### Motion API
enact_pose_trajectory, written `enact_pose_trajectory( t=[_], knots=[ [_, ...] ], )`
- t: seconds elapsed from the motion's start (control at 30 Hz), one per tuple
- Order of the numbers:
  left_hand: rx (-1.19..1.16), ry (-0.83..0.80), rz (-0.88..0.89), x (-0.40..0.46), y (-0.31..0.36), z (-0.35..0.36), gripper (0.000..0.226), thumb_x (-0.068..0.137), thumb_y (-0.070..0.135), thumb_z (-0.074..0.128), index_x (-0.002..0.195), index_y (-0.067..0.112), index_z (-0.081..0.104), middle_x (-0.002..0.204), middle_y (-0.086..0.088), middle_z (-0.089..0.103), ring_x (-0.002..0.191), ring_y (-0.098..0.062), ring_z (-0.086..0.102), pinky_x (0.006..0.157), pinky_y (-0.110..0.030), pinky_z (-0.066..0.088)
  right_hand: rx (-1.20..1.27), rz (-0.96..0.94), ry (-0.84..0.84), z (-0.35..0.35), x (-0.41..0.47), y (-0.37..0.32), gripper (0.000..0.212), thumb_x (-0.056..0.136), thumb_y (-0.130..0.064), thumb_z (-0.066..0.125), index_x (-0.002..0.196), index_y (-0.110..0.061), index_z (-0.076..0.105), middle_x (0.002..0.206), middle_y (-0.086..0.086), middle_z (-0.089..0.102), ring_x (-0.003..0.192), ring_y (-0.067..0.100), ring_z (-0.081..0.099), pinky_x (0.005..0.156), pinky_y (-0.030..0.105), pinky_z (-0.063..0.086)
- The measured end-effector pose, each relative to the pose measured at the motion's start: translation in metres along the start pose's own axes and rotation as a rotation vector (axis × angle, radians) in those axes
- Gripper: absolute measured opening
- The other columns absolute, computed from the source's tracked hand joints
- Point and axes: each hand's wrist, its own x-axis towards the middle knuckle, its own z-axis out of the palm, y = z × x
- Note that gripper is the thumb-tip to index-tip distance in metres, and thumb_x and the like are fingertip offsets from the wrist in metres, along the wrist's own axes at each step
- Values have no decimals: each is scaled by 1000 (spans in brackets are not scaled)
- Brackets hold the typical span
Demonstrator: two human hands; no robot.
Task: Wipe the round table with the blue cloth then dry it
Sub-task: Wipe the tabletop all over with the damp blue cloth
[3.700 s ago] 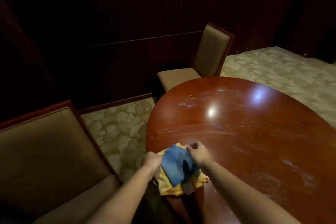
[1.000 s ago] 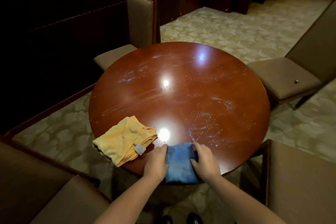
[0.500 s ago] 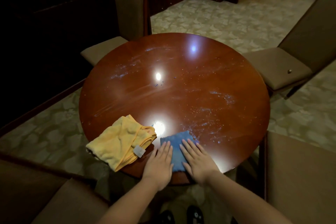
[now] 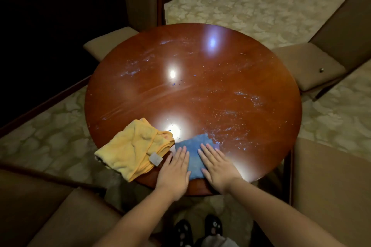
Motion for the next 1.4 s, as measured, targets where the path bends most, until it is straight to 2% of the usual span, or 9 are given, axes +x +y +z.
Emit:
enact_pose_trajectory(
  t=[0.2,0.47,0.63,0.8,0.9,1.1,1.2,1.33,1.4],
  knots=[
    [19,-11,62,-42,12,20,58,102,34,8,144,5,-19,157,-11,-18,145,-23,-16,114,-37,-12,37,-15,85,18,-49,-28,63,101,-43,8,143,-2,32,145,10,37,142,19,12,114,34,7],
    [-1,1,29,-8,-15,3,58,104,35,12,150,8,-11,158,-7,-17,146,-20,-14,119,-40,-2,-10,-3,-14,-6,1,-20,60,98,-42,20,125,-6,61,130,10,60,122,22,55,113,34,3],
    [-34,97,135,-43,-3,32,58,97,30,15,147,0,10,156,-17,3,143,-21,-3,117,-41,1,32,-102,109,24,-52,-35,65,100,-46,9,151,-7,5,148,11,35,143,20,12,113,37,8],
    [-56,106,164,-28,-14,17,58,101,33,17,150,5,6,158,-10,-5,145,-19,-7,118,-38,3,-67,-162,98,18,-27,-14,65,100,-48,9,152,-10,7,152,8,34,144,21,19,113,39,9],
    [-5,-21,136,-11,-13,6,59,103,34,13,150,6,-10,157,-9,-17,146,-22,-15,118,-37,-7,-47,-52,-23,4,-11,-8,63,100,-48,6,143,-10,34,140,8,50,135,19,38,112,38,8],
    [46,-57,250,-44,12,21,70,89,44,-9,150,8,-12,157,-9,-19,138,-19,-28,113,-41,-14,-9,-131,136,29,-70,-9,64,100,-49,9,152,-12,1,156,6,7,144,20,9,114,40,9],
    [68,-47,255,-28,14,13,64,97,42,0,150,9,-11,158,-7,-18,142,-18,-24,115,-41,-11,-53,-111,121,23,-61,5,63,101,-48,7,153,-13,6,158,6,19,144,17,7,113,39,10],
    [-2,-59,184,3,15,-9,60,103,41,13,152,12,-7,159,-3,-15,146,-17,-15,119,-41,-6,-60,45,-2,3,-34,19,63,101,-45,5,141,-12,41,141,6,49,142,15,25,112,38,7],
    [-23,-70,221,-4,18,-3,60,102,41,13,152,12,-4,159,-3,-13,146,-17,-14,118,-42,-5,-45,42,75,12,-47,15,61,101,-43,14,146,-7,31,142,8,48,141,18,31,113,38,7]
  ],
)
